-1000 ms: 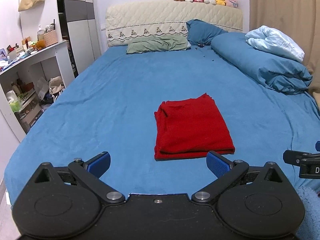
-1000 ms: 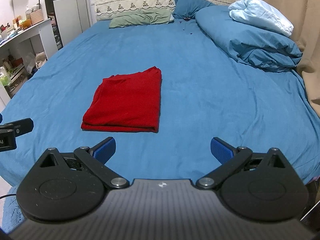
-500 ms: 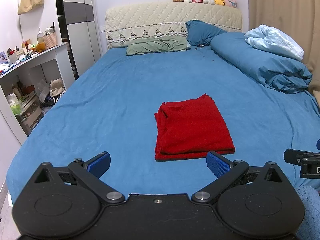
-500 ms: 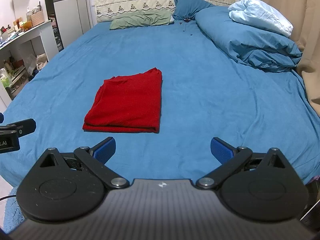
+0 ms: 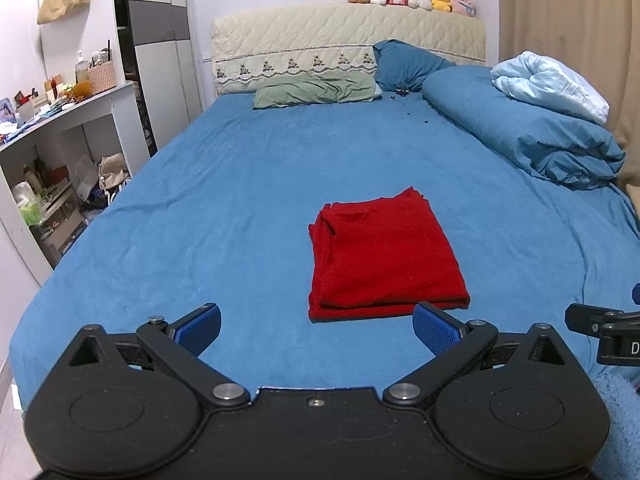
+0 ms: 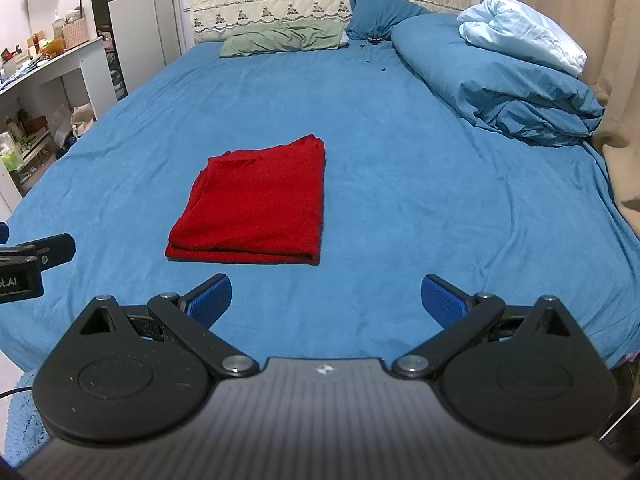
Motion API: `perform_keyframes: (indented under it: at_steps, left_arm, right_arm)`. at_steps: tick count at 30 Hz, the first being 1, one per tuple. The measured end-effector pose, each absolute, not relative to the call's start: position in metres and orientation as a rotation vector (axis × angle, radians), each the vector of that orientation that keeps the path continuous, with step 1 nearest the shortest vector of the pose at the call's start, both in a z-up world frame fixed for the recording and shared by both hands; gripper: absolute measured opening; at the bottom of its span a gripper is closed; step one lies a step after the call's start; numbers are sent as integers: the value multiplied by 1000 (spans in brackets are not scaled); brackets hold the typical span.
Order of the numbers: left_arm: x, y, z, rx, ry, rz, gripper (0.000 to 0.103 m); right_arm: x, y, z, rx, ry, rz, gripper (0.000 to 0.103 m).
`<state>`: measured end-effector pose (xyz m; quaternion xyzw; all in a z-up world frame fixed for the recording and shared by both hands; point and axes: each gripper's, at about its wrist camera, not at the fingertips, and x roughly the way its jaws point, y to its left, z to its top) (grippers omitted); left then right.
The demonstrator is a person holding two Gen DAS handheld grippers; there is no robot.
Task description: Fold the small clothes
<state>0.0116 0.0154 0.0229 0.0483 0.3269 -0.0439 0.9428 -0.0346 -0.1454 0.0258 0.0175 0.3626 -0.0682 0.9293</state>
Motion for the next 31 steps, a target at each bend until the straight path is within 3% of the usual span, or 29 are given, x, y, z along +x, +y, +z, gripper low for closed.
perform_keyframes:
  at_steps: [31]
  left_arm:
    - [13, 20, 17, 100, 619, -90, 103]
  right_arm:
    - [-27, -145, 21, 40, 765, -142, 103]
